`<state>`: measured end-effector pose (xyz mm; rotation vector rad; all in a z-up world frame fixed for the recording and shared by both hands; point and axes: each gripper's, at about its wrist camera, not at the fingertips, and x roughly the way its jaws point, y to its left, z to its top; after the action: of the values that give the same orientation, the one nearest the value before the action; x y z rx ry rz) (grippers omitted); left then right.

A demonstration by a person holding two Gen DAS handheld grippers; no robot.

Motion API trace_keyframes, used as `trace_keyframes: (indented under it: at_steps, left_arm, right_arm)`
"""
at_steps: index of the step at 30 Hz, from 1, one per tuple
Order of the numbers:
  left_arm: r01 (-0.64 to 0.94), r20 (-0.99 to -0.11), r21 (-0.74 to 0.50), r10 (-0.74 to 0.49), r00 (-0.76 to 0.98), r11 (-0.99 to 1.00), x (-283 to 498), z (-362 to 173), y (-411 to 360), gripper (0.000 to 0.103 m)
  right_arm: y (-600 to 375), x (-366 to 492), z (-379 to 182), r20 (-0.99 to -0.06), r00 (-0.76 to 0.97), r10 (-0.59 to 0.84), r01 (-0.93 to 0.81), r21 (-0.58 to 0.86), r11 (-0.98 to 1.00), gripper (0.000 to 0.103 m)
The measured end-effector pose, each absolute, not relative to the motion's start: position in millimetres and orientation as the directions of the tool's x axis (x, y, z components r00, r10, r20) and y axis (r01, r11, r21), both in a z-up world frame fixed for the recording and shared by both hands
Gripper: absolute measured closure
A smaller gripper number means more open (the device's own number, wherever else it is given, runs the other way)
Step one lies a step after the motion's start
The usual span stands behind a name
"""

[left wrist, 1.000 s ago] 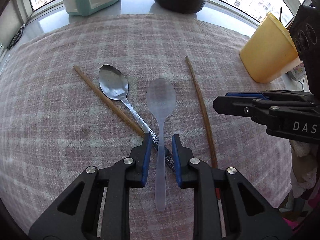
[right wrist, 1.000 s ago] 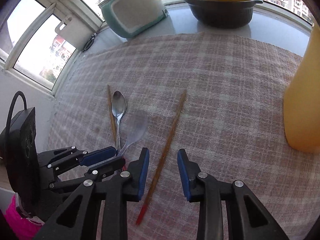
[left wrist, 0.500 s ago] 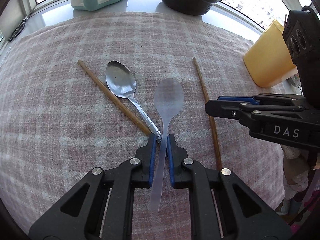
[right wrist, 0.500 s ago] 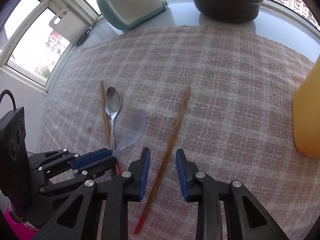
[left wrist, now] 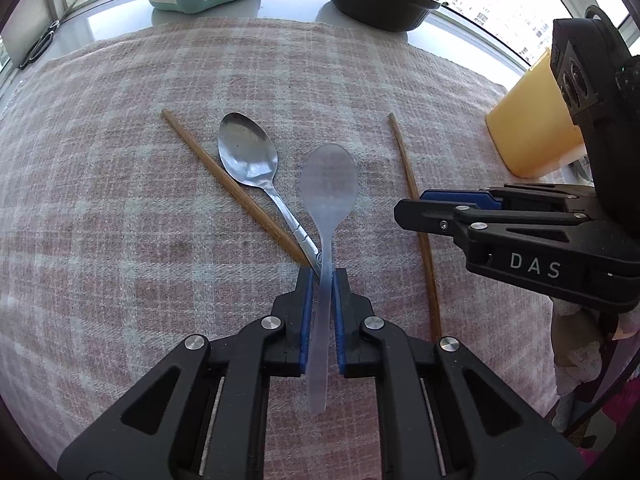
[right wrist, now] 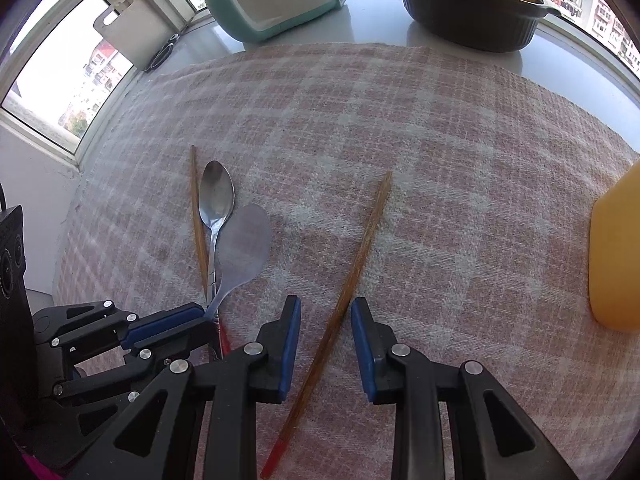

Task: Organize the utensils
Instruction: 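Grasp the clear plastic spoon with the left tool while the right tool grasps a chopstick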

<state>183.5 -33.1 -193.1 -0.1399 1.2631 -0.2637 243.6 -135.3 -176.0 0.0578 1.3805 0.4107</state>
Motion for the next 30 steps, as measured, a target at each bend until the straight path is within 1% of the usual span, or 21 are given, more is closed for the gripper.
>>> trace_keyframes:
  at_steps: [13, 23, 25, 26, 28, 30]
  left_arm:
    - [0.138, -0.925, -0.258, -0.286, 0.251, 0.956, 168.4, -199.0, -25.6, 0.094]
    - [0.138, -0.921, -0.264, -0.292, 0.258, 0.955, 182.6, -199.1, -28.7, 0.094]
    - [0.14, -0.921, -0.255, -0.284, 0.265, 0.957, 185.5, -198.8, -30.1, 0.096]
    - [0.136, -0.92, -0.258, -0.286, 0.267, 0.956, 186.0, -198.8, -30.0, 0.097]
    - [0.121, -0.916, -0.27, -0.294, 0.274, 0.955, 186.5, -199.6, -28.2, 0.097]
    - [0.102, -0.912, -0.28, -0.298, 0.281, 0.955, 184.2, -199.5, -24.9, 0.097]
  right_arm:
    - [-135.3, 245.3, -177.6, -0.94, 0.127, 0.315, -0.267, 0.274, 0.924, 0.077]
    - [-127.4, 247.9, -178.0, -0.945, 0.12, 0.303, -0.282, 0.26, 0.924, 0.075]
    - [-125.5, 248.5, -178.3, -0.948, 0.118, 0.295, -0.289, 0.252, 0.924, 0.075]
    - [-124.7, 248.5, -178.4, -0.95, 0.118, 0.29, -0.292, 0.246, 0.924, 0.077]
    - [-123.8, 248.9, -178.6, -0.954, 0.121, 0.275, -0.297, 0.23, 0.927, 0.085]
    - [-125.3, 249.6, -179.4, -0.956, 0.123, 0.267, -0.294, 0.222, 0.93, 0.095]
